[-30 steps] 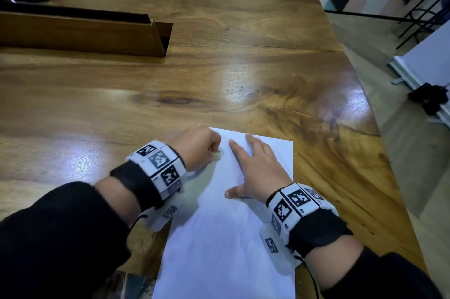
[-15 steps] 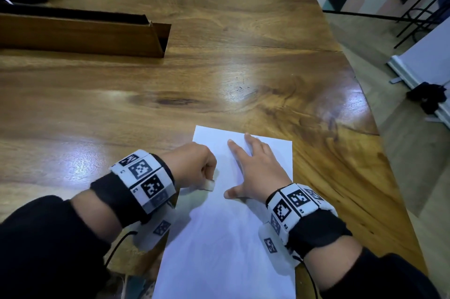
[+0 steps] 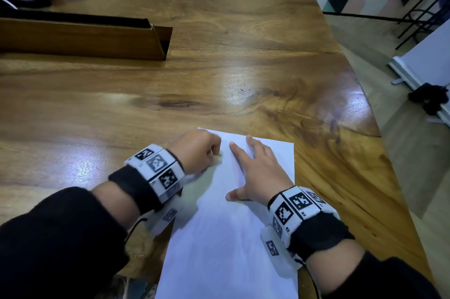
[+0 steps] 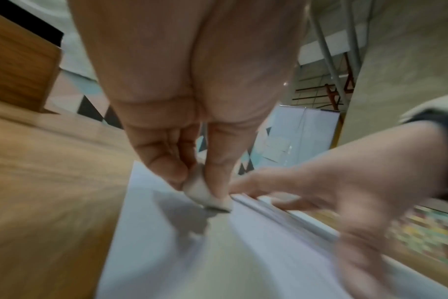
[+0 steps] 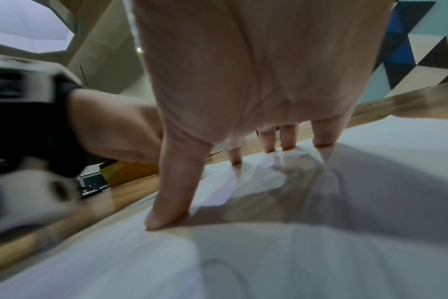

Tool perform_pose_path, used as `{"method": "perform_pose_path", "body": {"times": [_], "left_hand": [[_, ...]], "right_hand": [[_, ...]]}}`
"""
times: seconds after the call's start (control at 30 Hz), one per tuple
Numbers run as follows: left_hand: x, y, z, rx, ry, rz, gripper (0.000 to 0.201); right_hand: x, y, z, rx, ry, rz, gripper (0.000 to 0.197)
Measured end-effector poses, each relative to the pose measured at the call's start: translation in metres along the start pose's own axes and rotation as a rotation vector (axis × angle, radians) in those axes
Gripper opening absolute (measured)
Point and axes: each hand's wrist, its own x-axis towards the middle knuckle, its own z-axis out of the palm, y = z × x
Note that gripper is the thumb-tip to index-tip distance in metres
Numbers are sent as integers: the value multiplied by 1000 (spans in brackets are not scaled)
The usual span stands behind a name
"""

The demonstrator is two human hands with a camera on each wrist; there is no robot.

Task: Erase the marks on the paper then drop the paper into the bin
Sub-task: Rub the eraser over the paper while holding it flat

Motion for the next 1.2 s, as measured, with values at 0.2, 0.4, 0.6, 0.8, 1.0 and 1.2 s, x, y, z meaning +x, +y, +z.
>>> {"method": "perform_pose_path", "body": {"times": [0.2, 0.4, 0.6, 0.8, 1.0, 1.2], "left_hand": [[-17, -4, 9, 13, -6, 33, 12], [-11, -2, -1, -40, 31, -56, 6], [-25, -3, 4, -5, -116, -33, 29], [-12, -1, -4, -14, 24, -97, 14], [-37, -1, 5, -1, -107, -46, 6], [-10, -3, 3, -72, 138, -126, 11]], "right_hand": [[0, 0, 0, 10, 3, 2, 113], [0, 0, -1, 12, 1, 3, 113], [0, 0, -1, 6, -6, 4, 113], [0, 0, 0, 10, 4, 7, 113], [0, 0, 0, 6, -2, 2, 112], [0, 0, 0, 12, -2, 5, 112]]}}
